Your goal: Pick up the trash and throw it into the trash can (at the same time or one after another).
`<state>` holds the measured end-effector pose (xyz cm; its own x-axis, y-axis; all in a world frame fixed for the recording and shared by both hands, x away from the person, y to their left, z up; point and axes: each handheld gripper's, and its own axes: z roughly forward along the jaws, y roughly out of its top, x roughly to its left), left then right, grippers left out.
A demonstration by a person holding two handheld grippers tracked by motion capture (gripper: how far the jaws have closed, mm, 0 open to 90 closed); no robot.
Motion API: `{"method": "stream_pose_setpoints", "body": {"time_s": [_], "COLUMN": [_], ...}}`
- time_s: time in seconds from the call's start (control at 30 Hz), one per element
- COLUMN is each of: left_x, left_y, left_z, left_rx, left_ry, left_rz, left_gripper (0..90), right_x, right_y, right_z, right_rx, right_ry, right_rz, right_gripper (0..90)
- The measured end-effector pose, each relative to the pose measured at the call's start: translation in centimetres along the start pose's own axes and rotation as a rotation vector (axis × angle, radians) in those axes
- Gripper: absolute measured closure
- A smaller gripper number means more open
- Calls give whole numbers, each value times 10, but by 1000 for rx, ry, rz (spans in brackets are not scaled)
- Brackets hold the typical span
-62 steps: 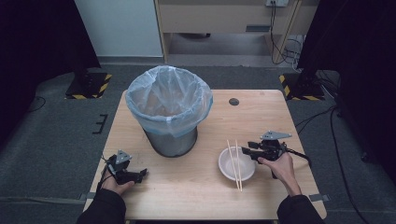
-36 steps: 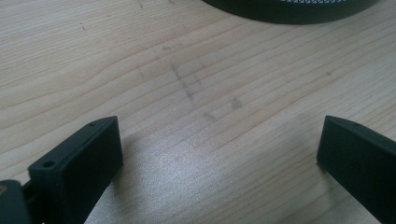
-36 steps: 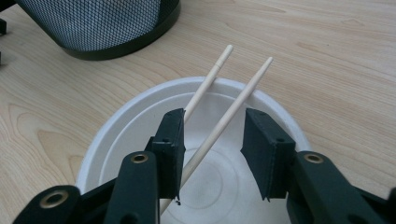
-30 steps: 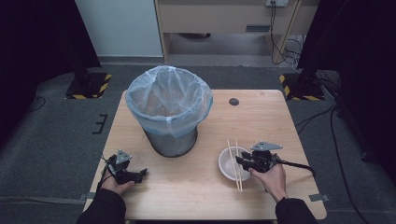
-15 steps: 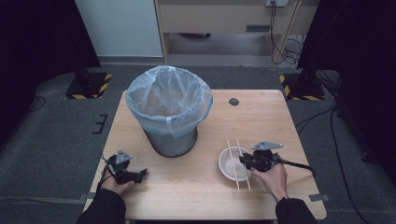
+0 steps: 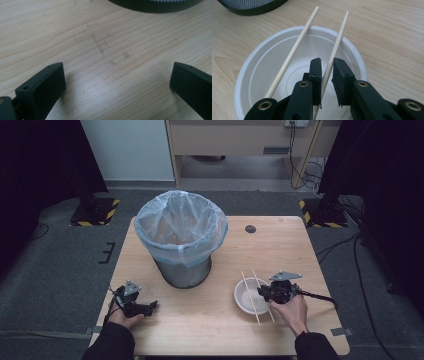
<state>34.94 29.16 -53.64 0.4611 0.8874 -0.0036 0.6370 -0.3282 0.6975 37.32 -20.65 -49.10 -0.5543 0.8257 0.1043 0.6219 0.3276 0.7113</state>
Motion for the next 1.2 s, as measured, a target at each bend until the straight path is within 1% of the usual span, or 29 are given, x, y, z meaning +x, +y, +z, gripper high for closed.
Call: {"method": "stream_pose_setpoints", "body": {"time_s": [0.23, 0.43, 0.57, 0.67, 0.87, 1.1, 1.2], "left_x": [0, 0, 0, 0, 0, 0, 0], "left_y": [0, 0, 0, 0, 0, 0, 0], "left_z": [0, 0, 0, 0, 0, 0, 0], "left_rx": [0, 0, 0, 0, 0, 0, 0], "left_ry": [0, 0, 0, 0, 0, 0, -1], "left_rz": [0, 0, 0, 0, 0, 0, 1], "left_gripper": [0, 0, 0, 0, 0, 0, 0], "right_x": [-1, -1, -2, -4, -7, -16, -19], "right_y": [0, 1, 2, 4, 9, 17, 20], "right_z": [0, 0, -3, -6, -16, -32, -38], "right_rx": [15, 16, 1, -27, -101, -217, -270], "right_ry": [-4, -3, 2, 11, 43, 73, 91], "right_rz": [1, 7, 17, 30, 75, 124, 126], "right_gripper": [846, 857, 858, 858, 857, 857, 857]}}
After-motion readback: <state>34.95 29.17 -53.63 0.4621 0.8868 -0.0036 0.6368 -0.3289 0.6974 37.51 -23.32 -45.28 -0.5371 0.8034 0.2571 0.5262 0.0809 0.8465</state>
